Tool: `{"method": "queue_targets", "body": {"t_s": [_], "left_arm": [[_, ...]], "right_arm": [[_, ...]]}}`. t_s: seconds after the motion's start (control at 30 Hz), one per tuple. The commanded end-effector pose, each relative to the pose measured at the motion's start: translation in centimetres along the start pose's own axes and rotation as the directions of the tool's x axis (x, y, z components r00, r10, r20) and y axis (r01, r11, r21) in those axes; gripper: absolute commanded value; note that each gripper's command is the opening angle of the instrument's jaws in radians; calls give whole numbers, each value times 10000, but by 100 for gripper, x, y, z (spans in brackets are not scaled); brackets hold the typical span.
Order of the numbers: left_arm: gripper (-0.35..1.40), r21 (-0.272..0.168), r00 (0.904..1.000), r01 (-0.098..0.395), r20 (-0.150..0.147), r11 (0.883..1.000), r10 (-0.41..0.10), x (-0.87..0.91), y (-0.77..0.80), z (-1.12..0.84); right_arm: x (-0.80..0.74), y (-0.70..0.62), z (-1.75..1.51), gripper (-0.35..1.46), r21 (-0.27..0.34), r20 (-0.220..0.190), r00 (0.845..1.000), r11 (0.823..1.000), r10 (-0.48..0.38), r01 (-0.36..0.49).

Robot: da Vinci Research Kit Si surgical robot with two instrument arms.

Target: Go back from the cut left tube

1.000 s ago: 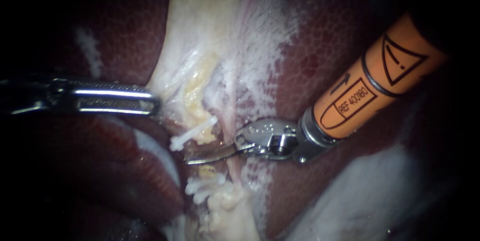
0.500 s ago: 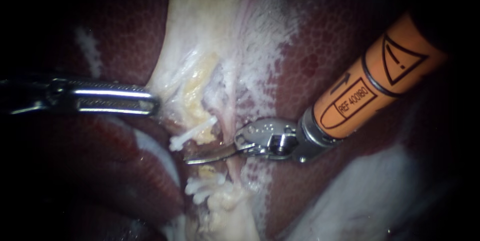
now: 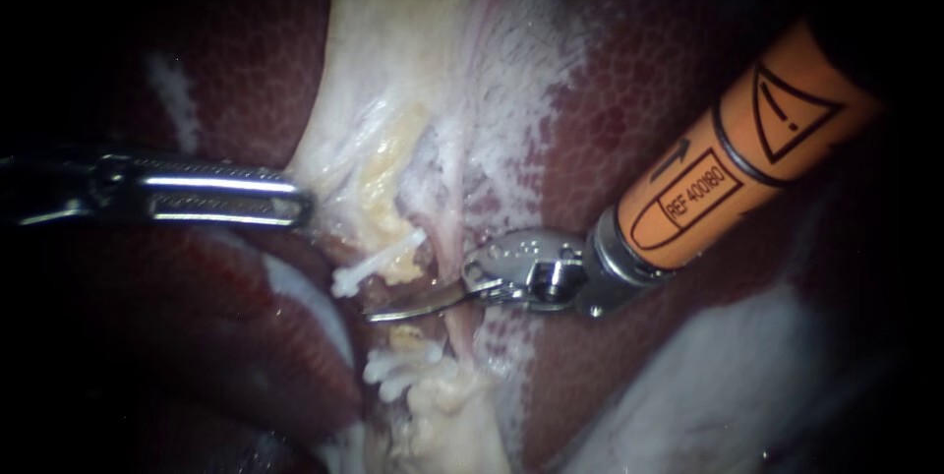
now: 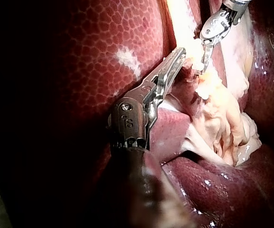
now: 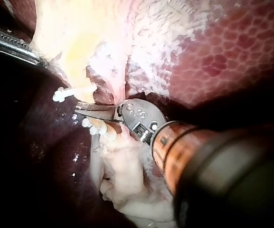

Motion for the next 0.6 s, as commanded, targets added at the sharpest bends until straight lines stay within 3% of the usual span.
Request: {"method": "queue_targets", "body": {"t_s": [0.03,0.2,0.33,0.47,0.6], "left_arm": [[-35,0,10000,0,0,10000,0,0,0,0],[-35,1,10000,-1,0,10000,1,0,0,0],[-35,2,10000,-1,0,10000,1,0,0,-1],[-35,3,10000,-1,-1,10000,1,0,0,-1],[-35,5,10000,-1,-1,10000,1,0,0,-1]], "right_arm": [[0,0,-1,31,-67,-23,10000,9999,-94,94],[-1,-1,-4,49,-111,-31,9996,9996,-272,272],[-1,-2,-6,53,-133,-37,9996,9995,-271,271],[0,-2,-8,71,-212,-51,9984,9982,-559,558],[0,-4,-15,51,-182,-54,9985,9984,-543,542]]}}
